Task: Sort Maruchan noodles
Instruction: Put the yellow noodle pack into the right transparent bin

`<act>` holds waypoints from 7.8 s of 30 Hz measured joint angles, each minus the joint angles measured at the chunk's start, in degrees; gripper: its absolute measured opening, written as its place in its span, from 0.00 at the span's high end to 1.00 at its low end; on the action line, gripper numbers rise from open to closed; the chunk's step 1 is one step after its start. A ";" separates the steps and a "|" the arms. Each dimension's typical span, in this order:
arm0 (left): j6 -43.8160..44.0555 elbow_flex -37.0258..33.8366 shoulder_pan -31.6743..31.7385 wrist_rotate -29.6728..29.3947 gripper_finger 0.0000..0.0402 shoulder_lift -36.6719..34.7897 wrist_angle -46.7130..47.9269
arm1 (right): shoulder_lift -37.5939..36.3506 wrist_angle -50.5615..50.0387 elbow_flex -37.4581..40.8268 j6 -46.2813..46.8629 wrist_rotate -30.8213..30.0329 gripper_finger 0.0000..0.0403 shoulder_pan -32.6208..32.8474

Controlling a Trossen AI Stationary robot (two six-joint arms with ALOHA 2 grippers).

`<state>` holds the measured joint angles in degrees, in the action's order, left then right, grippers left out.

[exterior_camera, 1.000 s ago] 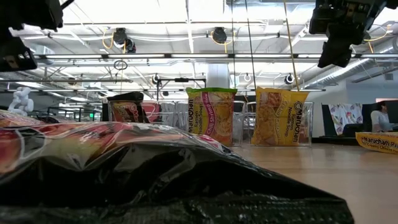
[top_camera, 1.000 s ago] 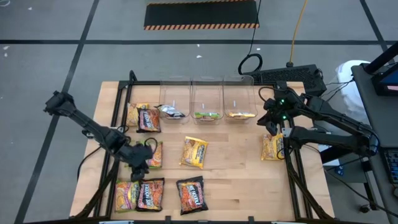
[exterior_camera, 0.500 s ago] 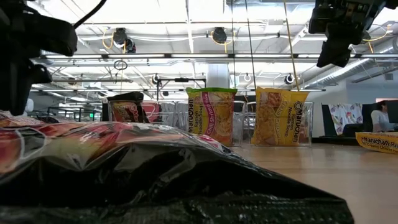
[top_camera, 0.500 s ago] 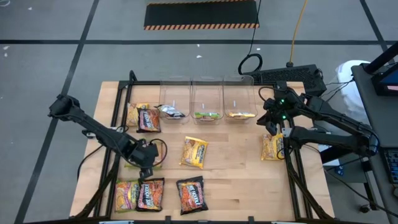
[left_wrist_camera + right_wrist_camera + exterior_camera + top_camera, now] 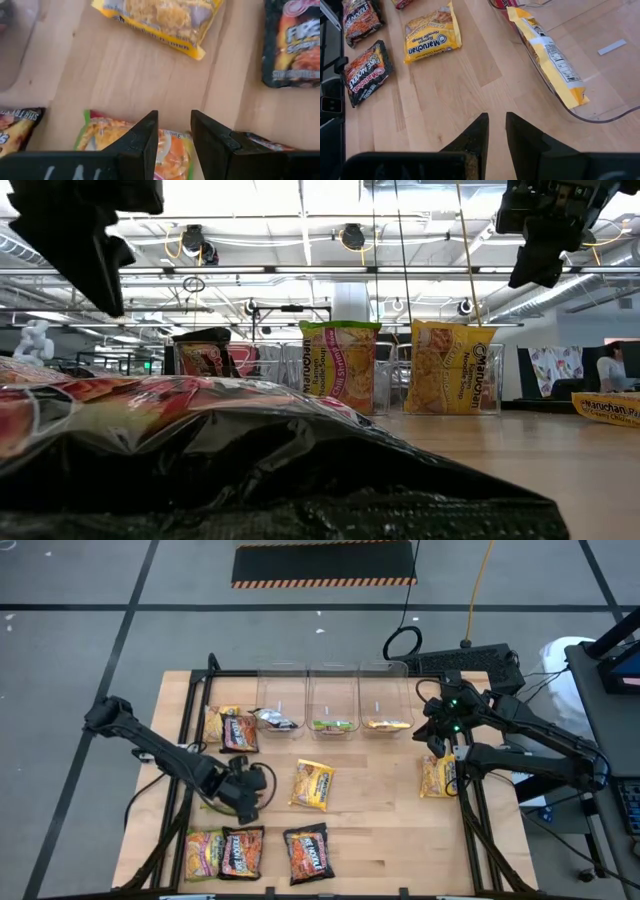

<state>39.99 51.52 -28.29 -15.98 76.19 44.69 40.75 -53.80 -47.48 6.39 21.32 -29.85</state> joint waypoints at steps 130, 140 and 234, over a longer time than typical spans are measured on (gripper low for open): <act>12.74 1.36 -0.67 -16.91 0.72 26.68 -25.24 | -1.00 2.56 0.00 -1.29 0.02 0.85 0.00; 9.99 1.36 0.15 -16.99 0.98 26.68 -25.37 | -1.00 2.56 0.00 -1.29 0.02 0.85 0.00; -37.87 25.98 29.84 -2.69 1.00 13.34 -53.15 | -12.54 12.43 0.02 -13.14 -9.53 0.85 -0.01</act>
<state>2.12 77.51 1.55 -18.67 89.53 -8.46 28.21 -41.38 -47.46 -6.74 11.79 -29.86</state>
